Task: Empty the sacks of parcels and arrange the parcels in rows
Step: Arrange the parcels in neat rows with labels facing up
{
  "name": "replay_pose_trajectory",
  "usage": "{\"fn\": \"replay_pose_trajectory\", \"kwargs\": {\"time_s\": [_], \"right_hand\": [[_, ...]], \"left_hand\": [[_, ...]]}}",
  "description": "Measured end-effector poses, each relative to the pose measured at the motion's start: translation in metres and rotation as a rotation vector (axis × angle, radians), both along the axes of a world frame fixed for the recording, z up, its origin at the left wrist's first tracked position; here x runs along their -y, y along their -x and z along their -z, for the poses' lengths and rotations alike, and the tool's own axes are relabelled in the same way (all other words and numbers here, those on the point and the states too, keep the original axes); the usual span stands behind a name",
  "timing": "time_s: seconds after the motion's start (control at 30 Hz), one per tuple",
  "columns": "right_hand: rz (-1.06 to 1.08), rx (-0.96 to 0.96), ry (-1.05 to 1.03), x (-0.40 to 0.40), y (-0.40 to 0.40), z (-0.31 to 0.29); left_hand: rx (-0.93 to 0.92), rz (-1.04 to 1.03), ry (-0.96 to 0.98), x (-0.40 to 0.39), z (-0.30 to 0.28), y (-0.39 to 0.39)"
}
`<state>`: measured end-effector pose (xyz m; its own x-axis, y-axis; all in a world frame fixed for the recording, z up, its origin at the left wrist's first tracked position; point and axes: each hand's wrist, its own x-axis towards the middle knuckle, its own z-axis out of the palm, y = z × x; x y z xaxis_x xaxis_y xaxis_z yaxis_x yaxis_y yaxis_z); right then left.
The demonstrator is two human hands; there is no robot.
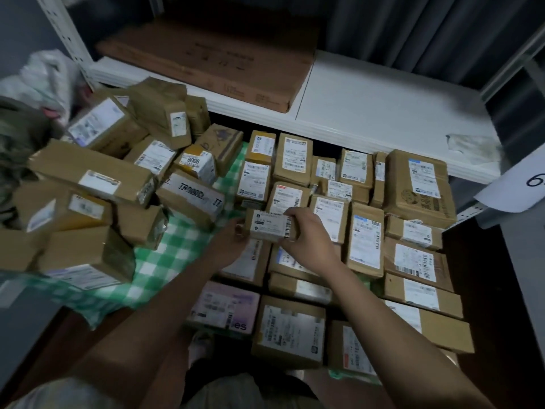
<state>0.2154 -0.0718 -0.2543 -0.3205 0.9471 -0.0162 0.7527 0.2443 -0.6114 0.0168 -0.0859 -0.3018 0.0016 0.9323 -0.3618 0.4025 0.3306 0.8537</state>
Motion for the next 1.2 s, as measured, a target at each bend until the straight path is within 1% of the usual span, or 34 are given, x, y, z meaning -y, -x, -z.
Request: {"fn": "replay_pose_trajectory", "kwargs": {"time_s": [0.07,0.17,0.23,0.27,0.33,0.43,0.5,0.57,0.6,0.67,0.73,0.8,0.9,0.93,1.03,1.2], "right_hand": [[0.03,0.071,-0.017,-0.007,0.027,0.001],[0.15,0.179,-0.063,-0.021,0.062,0.004],[0.25,0.209,-0.046,-0.032,0.085,0.007],[0.277,0.212,-0.029,-0.037,0.088,0.008],[0.333,0.201,0.007,-0.048,0.102,0.013],[0.415,0.153,0.072,-0.063,0.113,0.016],[0.43,0.144,0.105,-0.068,0.115,0.015],[0.447,0.132,0.164,-0.077,0.118,0.015],[0.444,0.11,0.198,-0.079,0.118,0.016],[0.416,0.08,0.261,-0.079,0.116,0.019],[0.388,0.084,0.299,-0.08,0.114,0.026],[0.35,0.117,0.319,-0.081,0.113,0.031],[0.316,0.172,0.313,-0.085,0.116,0.036],[0.289,0.213,0.296,-0.086,0.118,0.039],[0.197,0.422,0.263,-0.09,0.124,0.042],[0.096,0.64,0.272,-0.097,0.137,0.048]], "left_hand": [[-0.08,0.053,-0.06,-0.005,-0.004,0.026],[-0.465,0.178,-0.226,-0.02,-0.002,0.066],[-0.641,0.294,-0.22,-0.036,0.003,0.089],[-0.677,0.338,-0.227,-0.041,0.004,0.092],[-0.692,0.426,-0.246,-0.055,0.002,0.103],[-0.73,0.57,-0.172,-0.07,-0.004,0.108],[-0.796,0.662,-0.126,-0.074,-0.003,0.11],[-0.848,0.757,-0.119,-0.086,0.002,0.116],[-0.863,0.772,-0.119,-0.089,0.005,0.119],[-0.887,0.742,-0.13,-0.095,0.008,0.123],[-0.924,0.666,-0.192,-0.101,0.01,0.126],[-0.945,0.602,-0.248,-0.105,0.014,0.129],[-0.962,0.552,-0.249,-0.107,0.015,0.129],[-0.972,0.544,-0.246,-0.108,0.015,0.128],[-0.992,0.533,-0.222,-0.111,0.013,0.125],[-0.992,0.516,-0.155,-0.112,0.008,0.122]]}}
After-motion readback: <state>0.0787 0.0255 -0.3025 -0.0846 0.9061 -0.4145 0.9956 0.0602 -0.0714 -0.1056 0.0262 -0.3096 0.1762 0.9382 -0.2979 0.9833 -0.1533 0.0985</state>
